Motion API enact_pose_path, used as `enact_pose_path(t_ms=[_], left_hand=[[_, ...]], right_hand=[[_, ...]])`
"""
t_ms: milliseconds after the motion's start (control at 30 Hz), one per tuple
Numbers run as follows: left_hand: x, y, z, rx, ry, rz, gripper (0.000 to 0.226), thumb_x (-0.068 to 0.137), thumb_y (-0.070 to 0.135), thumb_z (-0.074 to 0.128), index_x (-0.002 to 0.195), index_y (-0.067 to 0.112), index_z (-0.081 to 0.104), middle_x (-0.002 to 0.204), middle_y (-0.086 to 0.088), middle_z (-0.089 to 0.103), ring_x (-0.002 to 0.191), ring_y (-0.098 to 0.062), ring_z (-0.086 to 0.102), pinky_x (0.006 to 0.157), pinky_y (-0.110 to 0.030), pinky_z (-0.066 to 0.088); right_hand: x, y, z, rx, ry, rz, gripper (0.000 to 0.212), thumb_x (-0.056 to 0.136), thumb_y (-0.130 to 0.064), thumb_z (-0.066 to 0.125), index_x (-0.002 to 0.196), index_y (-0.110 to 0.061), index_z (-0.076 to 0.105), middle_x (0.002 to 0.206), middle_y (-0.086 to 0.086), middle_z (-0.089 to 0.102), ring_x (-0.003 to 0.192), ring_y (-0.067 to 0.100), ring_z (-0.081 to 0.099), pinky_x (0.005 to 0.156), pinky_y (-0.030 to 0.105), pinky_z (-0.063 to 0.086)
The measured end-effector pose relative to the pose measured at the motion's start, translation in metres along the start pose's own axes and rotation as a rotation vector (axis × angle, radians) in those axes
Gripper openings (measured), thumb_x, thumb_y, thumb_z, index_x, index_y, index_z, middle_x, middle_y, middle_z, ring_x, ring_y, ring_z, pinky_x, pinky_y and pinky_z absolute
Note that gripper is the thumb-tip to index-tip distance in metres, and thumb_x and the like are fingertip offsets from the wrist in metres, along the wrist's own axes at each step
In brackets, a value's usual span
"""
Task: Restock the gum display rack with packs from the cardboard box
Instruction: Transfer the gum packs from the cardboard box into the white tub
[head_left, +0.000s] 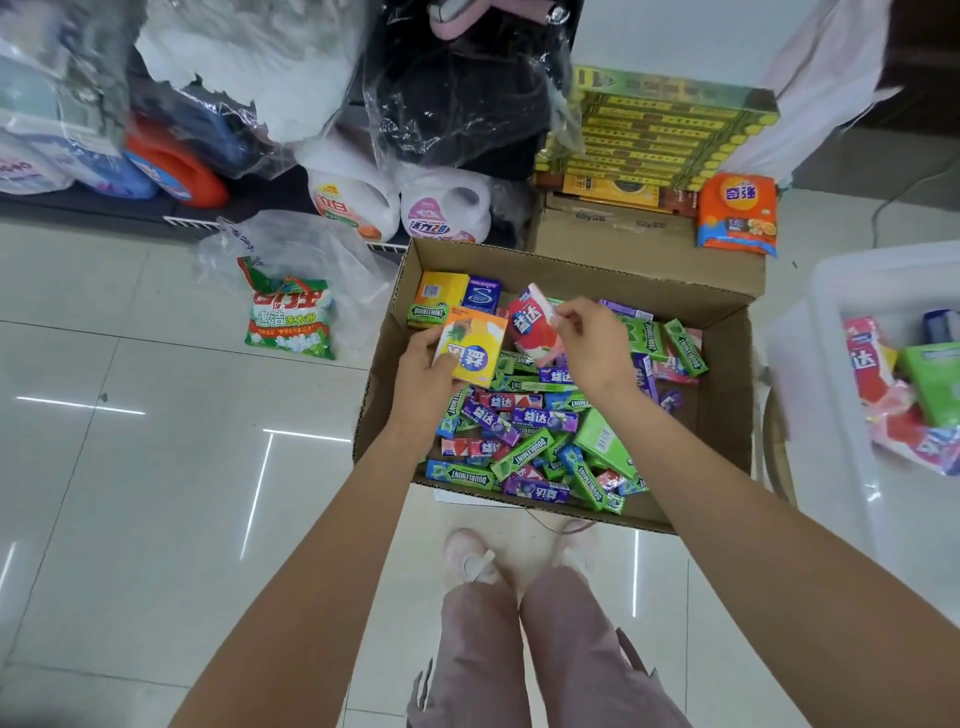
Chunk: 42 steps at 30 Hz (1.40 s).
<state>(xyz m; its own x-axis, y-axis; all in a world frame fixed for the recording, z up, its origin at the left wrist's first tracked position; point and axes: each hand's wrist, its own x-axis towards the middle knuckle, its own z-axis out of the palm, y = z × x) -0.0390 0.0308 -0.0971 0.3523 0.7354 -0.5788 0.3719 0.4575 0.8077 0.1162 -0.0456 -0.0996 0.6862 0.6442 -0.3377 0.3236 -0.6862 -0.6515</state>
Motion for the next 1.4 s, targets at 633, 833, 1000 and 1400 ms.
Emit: enact_pose_path(t_ms=[633, 833, 1000, 1400], left_hand=[[-0.151, 0.077, 0.18, 0.0, -0.271, 0.289, 0.04, 0.092, 0.003, 0.053, 0.128, 0.021, 0.05, 0.106, -0.006, 0.067, 0.091, -0.016, 0.067, 0.07, -0.022, 0.056], [-0.188, 0.053, 0.28, 0.168, -0.317, 0.305, 0.043, 0.09, -0.001, 0.053, 0.126, 0.021, 0.051, 0.097, 0.003, 0.063, 0.077, -0.008, 0.062, 0.077, -0.032, 0.056], [-0.191, 0.001, 0.333, 0.341, -0.227, 0.185, 0.05, 0.086, 0.0, 0.05, 0.13, 0.024, 0.051, 0.126, -0.006, 0.059, 0.11, -0.027, 0.06, 0.092, -0.047, 0.05], [-0.199, -0.021, 0.349, 0.695, -0.136, 0.181, 0.041, 0.083, 0.007, 0.057, 0.123, 0.013, 0.054, 0.119, -0.016, 0.055, 0.112, -0.032, 0.051, 0.092, -0.03, 0.039]], right_hand=[[-0.118, 0.085, -0.232, 0.545, 0.363, 0.012, 0.026, 0.094, -0.009, 0.053, 0.116, -0.018, 0.063, 0.097, 0.004, 0.066, 0.086, 0.02, 0.066, 0.072, 0.042, 0.058], [-0.149, 0.174, -0.287, 0.618, 0.399, 0.168, 0.026, 0.093, -0.003, 0.051, 0.116, -0.005, 0.063, 0.093, 0.008, 0.065, 0.073, 0.01, 0.063, 0.062, 0.024, 0.059], [-0.152, 0.246, -0.283, 0.555, 0.312, 0.33, 0.025, 0.091, 0.001, 0.052, 0.111, -0.002, 0.066, 0.084, 0.007, 0.064, 0.079, 0.025, 0.062, 0.08, 0.047, 0.055], [-0.145, 0.268, -0.271, 0.061, 0.051, 0.31, 0.038, 0.088, -0.004, 0.053, 0.125, -0.008, 0.058, 0.119, 0.016, 0.063, 0.109, 0.03, 0.059, 0.086, 0.026, 0.041]])
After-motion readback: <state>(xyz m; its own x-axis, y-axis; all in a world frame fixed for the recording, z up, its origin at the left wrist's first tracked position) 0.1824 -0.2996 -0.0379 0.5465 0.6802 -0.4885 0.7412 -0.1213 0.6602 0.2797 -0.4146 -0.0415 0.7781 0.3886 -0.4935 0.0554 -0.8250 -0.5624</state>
